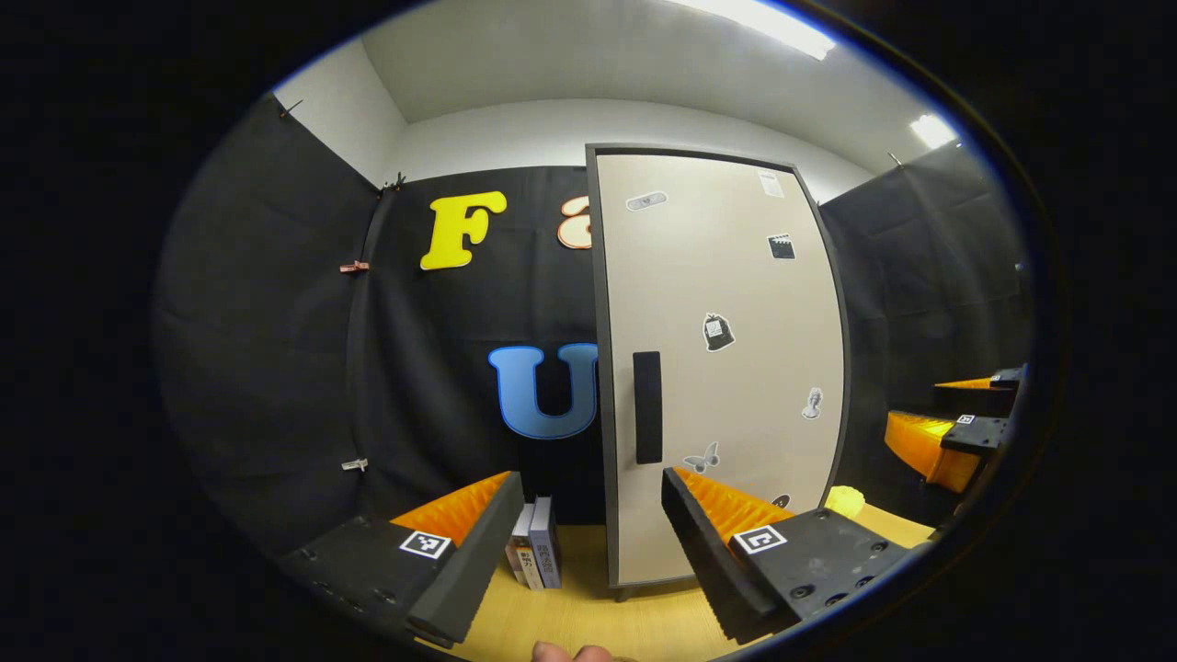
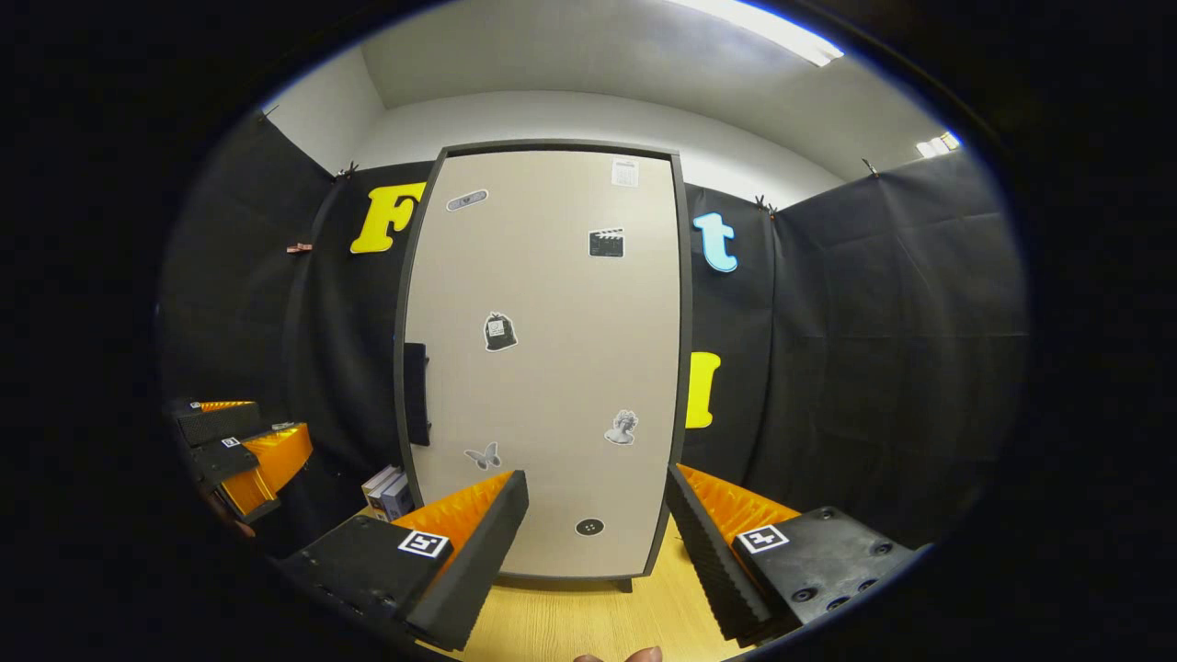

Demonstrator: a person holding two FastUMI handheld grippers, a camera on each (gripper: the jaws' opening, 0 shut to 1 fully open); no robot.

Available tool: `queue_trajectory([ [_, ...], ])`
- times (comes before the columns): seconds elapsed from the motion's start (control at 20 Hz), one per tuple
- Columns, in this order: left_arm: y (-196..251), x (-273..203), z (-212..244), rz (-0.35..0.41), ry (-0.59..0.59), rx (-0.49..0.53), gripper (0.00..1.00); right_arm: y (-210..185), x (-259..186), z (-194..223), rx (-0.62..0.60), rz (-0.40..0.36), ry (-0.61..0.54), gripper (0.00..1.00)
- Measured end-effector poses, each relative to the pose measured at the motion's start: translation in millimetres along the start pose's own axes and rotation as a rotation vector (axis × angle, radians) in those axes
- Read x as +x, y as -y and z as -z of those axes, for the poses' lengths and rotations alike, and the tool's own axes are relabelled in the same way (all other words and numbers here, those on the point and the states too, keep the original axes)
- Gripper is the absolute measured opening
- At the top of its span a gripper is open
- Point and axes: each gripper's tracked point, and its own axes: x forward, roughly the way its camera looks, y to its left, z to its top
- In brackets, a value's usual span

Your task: Open the cabinet door with the right hand, grasp the bottle in the cabinet with the left hand and place it on the coaster, then close the cabinet door with the right hand.

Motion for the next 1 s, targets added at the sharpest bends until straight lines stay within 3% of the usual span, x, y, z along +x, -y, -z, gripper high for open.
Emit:
queue_trajectory([
  [0.45,-0.7,-0.5,2.0,0.012,-0.011,0.012,0.95,-24.2,7.9,-1.8,0.006,-0.032,0.0,0.98],
  [1.0,-38.8,-33.7,8.1,-0.014,-0.028,-0.009,0.95,-140.4,81.4,-15.5,0.081,-0.179,0.001,0.97],
])
